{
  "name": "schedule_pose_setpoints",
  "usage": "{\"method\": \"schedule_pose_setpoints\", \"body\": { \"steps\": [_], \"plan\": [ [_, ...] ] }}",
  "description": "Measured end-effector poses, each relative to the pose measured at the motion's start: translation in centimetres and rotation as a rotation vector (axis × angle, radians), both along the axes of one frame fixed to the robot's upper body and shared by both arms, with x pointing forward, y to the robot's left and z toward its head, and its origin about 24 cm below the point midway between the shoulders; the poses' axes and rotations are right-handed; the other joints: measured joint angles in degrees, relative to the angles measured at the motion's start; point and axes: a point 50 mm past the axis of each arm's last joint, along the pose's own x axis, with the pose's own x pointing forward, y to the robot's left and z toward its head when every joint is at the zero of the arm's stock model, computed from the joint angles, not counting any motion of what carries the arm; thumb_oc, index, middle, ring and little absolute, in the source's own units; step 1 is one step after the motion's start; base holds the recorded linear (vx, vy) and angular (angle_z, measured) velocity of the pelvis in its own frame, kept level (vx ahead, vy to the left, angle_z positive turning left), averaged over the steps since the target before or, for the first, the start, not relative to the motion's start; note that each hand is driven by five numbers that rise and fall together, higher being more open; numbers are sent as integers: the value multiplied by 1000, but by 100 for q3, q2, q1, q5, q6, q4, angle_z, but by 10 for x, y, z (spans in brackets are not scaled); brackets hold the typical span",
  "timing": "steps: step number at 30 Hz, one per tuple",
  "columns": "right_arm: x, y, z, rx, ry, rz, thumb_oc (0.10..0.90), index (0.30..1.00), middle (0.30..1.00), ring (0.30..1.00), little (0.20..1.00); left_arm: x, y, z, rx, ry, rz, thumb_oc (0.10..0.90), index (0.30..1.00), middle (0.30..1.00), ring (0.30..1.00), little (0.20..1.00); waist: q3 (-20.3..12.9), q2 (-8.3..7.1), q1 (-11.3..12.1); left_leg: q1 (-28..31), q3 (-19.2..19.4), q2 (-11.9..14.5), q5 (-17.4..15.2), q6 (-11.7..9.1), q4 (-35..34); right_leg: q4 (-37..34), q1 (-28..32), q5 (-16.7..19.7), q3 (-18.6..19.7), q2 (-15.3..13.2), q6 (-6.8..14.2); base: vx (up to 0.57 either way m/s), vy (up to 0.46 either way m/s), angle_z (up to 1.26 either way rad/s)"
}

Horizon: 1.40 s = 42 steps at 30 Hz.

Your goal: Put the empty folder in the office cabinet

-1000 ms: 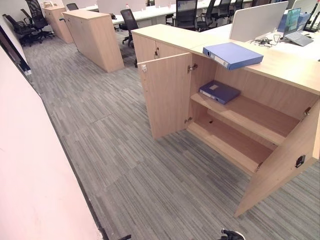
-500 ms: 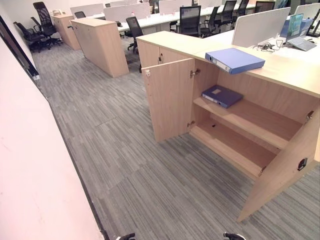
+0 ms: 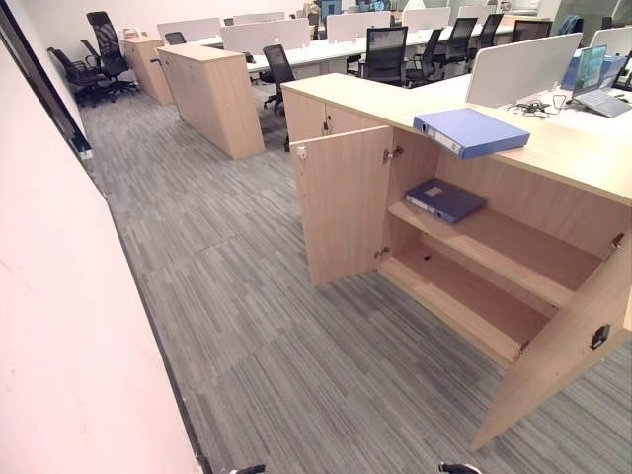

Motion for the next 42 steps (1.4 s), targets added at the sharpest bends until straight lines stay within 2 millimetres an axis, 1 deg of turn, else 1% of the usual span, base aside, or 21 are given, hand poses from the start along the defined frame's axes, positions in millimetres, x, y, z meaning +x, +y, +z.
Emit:
{"method": "schedule_pose_setpoints", "body": {
  "steps": [5,8,9,12,13,15,17,18,19,21,24,26,28,29,30,32,33,35,36,39,42],
  "plan": [
    [-1,-1,0,-4,7,-3,800,900,900,900,900,0,1,0,5,1,11,800,900,900,900,900,-1,-8,11,-5,-54,17,-5,-7,0,3,25,-8,-55,14,3,75,-79,7],
    [-3,-1,-1,-7,20,-14,800,900,900,900,900,4,3,1,12,5,29,800,900,900,900,900,26,-71,25,-222,-72,6,-128,-202,388,41,30,-47,-130,-2,-60,8,-85,21],
    [-3,-2,-1,-10,27,-23,800,900,900,900,900,5,7,1,20,9,54,800,900,900,900,900,72,-149,70,-558,-30,-14,-192,-586,1086,70,18,-144,-174,-14,-101,20,-88,38],
    [1,-5,1,-28,25,-54,800,900,900,900,900,27,14,7,53,-62,84,800,900,900,900,900,340,-484,183,-1437,765,-69,209,-910,2563,208,24,-247,-370,-343,-273,76,-64,39],
    [2,-7,2,-41,24,-52,800,900,900,900,900,27,15,8,63,-74,99,800,900,900,900,900,346,-472,186,-1555,990,69,166,-789,2678,169,47,-268,-386,-345,-318,108,-33,29],
    [-2,-11,2,-73,34,-39,800,900,900,900,900,27,17,8,80,-84,137,800,900,900,900,900,406,-440,293,-1596,1207,351,239,-694,2202,23,179,-250,-398,-343,-369,154,22,8],
    [-4,-13,2,-87,38,-38,800,900,900,900,900,26,17,8,85,-86,145,800,900,900,900,900,485,-381,312,-1480,1232,638,482,-805,1173,-1,285,-248,-445,-330,-372,219,99,13],
    [-5,-15,2,-93,37,-46,800,900,900,900,900,26,17,8,93,-82,150,800,900,900,900,900,512,-339,312,-1434,1334,803,654,-864,346,-1,297,-248,-458,-292,-374,112,74,16],
    [-4,-17,3,-98,35,-54,800,900,900,900,900,27,16,8,93,-89,164,800,900,900,900,900,571,-292,322,-1413,1407,905,760,-893,-4,-2,319,-249,-476,-250,-372,173,114,22],
    [-9,-24,3,-117,42,-75,800,900,900,900,900,29,14,8,76,-106,216,800,900,900,900,900,726,-186,331,-1541,1489,1094,851,-925,-9,-6,534,-297,-588,-244,-299,191,117,20],
    [-16,-25,3,-123,53,-88,800,900,900,900,900,22,14,6,68,-92,260,800,900,900,900,900,753,-131,345,-1473,1517,1140,853,-939,-10,-6,760,-453,-585,-302,-73,149,103,0],
    [-21,-28,2,-132,57,-92,800,900,900,900,900,6,15,3,72,-51,274,800,900,900,900,900,741,-102,337,-1297,1563,1115,785,-866,208,-7,919,-561,-539,-408,98,284,232,-27],
    [-29,-32,2,-142,70,-99,800,900,900,900,900,-18,11,-1,67,23,286,800,900,900,900,900,610,57,315,-1103,1584,1110,553,-698,582,-7,1042,-729,-376,-462,358,189,163,-36],
    [-31,-34,2,-150,75,-96,800,900,900,900,900,-29,10,-3,69,61,294,800,900,900,900,900,538,55,335,-1117,1646,1019,701,-585,671,-8,1063,-810,-278,-563,453,154,134,-35],
    [-38,-25,-1,-131,103,-100,800,900,900,900,900,-44,14,-3,84,100,302,800,900,900,900,900,471,-175,435,-1103,1787,780,645,-479,645,1,1030,-867,-170,-791,431,255,231,-22],
    [-40,-12,-4,-98,117,-102,800,900,900,900,900,-48,27,-1,114,105,307,800,900,900,900,900,465,-419,450,-1091,1789,453,577,-157,579,106,1033,-839,-230,-981,356,280,271,2],
    [-40,-10,-4,-93,124,-110,800,900,900,900,900,-50,29,0,117,110,310,800,900,900,900,900,443,-474,465,-1066,1816,347,521,-79,569,130,1035,-814,-278,-1091,391,276,279,17],
    [-37,-12,-3,-100,120,-126,800,900,900,900,900,-51,22,-2,92,115,310,800,900,900,900,900,452,-433,505,-932,1837,156,375,66,554,261,1071,-674,-266,-1291,478,395,455,1],
    [-35,-12,-3,-100,120,-131,800,900,900,900,900,-53,19,-3,58,121,326,800,900,900,900,900,460,-375,652,-786,1936,125,290,148,500,410,1065,-582,-286,-1360,531,314,392,-24],
    [-28,-4,-4,-76,100,-124,800,900,900,900,900,-57,15,-4,13,144,340,800,900,900,900,900,366,-251,799,-486,2030,2,247,151,166,885,944,-541,-439,-1473,546,241,342,-18],
    [-14,-2,-2,-55,64,-123,800,900,900,900,900,-58,6,-6,-49,171,327,800,900,900,900,900,320,0,805,-290,2042,-28,197,166,-11,2377,305,-638,-639,-1691,520,275,425,10]
  ]
}}
